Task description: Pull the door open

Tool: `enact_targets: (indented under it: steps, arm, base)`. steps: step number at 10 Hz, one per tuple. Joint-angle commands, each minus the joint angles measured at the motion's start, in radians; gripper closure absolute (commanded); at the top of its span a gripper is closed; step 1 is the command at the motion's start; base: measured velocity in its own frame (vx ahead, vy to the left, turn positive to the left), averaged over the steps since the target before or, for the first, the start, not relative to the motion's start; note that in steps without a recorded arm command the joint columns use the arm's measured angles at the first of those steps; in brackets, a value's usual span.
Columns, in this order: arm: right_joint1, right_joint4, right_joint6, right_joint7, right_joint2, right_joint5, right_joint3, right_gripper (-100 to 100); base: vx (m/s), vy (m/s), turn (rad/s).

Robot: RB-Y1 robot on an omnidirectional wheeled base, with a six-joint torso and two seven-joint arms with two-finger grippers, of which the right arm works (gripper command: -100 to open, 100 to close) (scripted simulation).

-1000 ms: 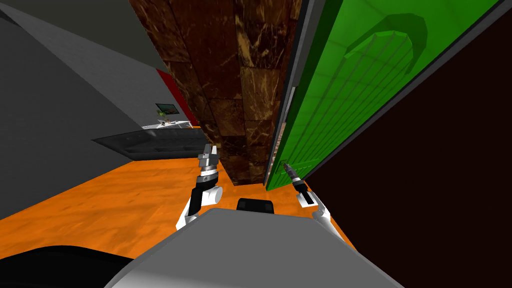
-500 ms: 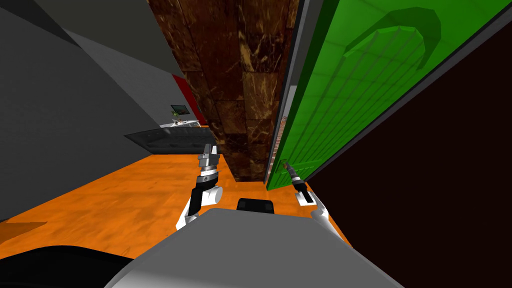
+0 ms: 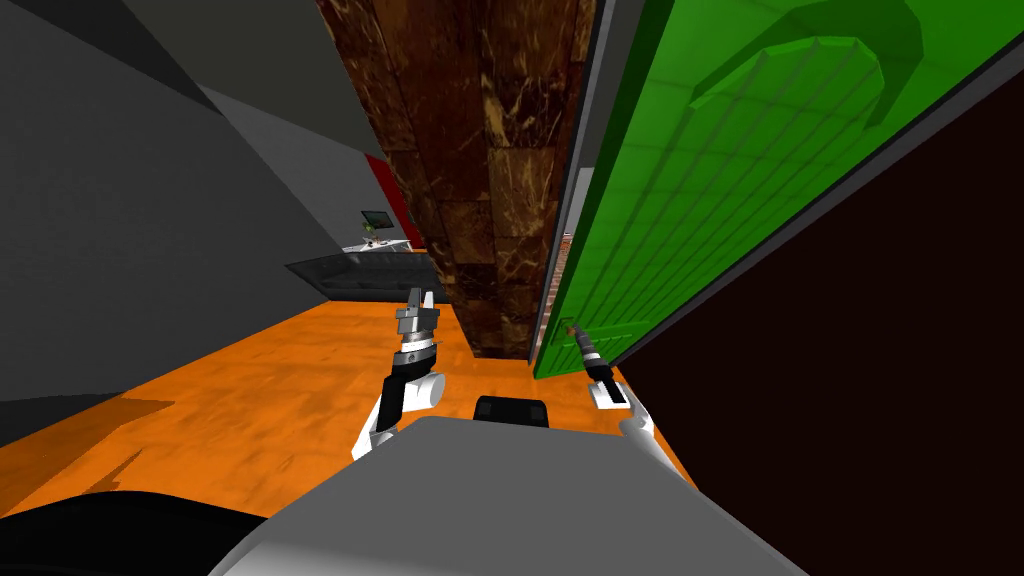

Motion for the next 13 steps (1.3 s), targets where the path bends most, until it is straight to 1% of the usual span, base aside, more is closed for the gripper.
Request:
enact_targets:
  steps: [1,3,4,6,7,10,11,13]
  arm:
    - [-0.007,-0.004,-0.008,-0.044,0.005,-0.041,0.018,100]
    - [-0.014,-0.002,-0.001,-0.098,0.007,-0.105,0.028,100]
    - [-0.014,-0.002,-0.001,-0.108,0.007,-0.11,0.028,100]
    - [-0.02,0.0,0.007,-0.167,0.008,-0.179,0.039,100]
    - [-0.02,0.0,0.007,-0.174,0.008,-0.182,0.039,100]
    - [-0.03,0.002,0.018,-0.263,0.01,-0.284,0.055,100]
    - [-0.03,0.002,0.018,-0.272,0.01,-0.289,0.055,100]
    - [-0.037,0.004,0.026,-0.332,0.011,-0.36,0.065,100]
  base:
    - [-0.053,-0.041,0.081]
    - [-0.087,-0.061,0.17]
    - [-0.064,-0.054,0.065]
    - [-0.065,-0.051,0.124]
    - [-0.067,-0.039,0.059]
    - [-0.077,-0.054,0.152]
    - [-0.052,-0.046,0.061]
    - [-0.066,-0.037,0.132]
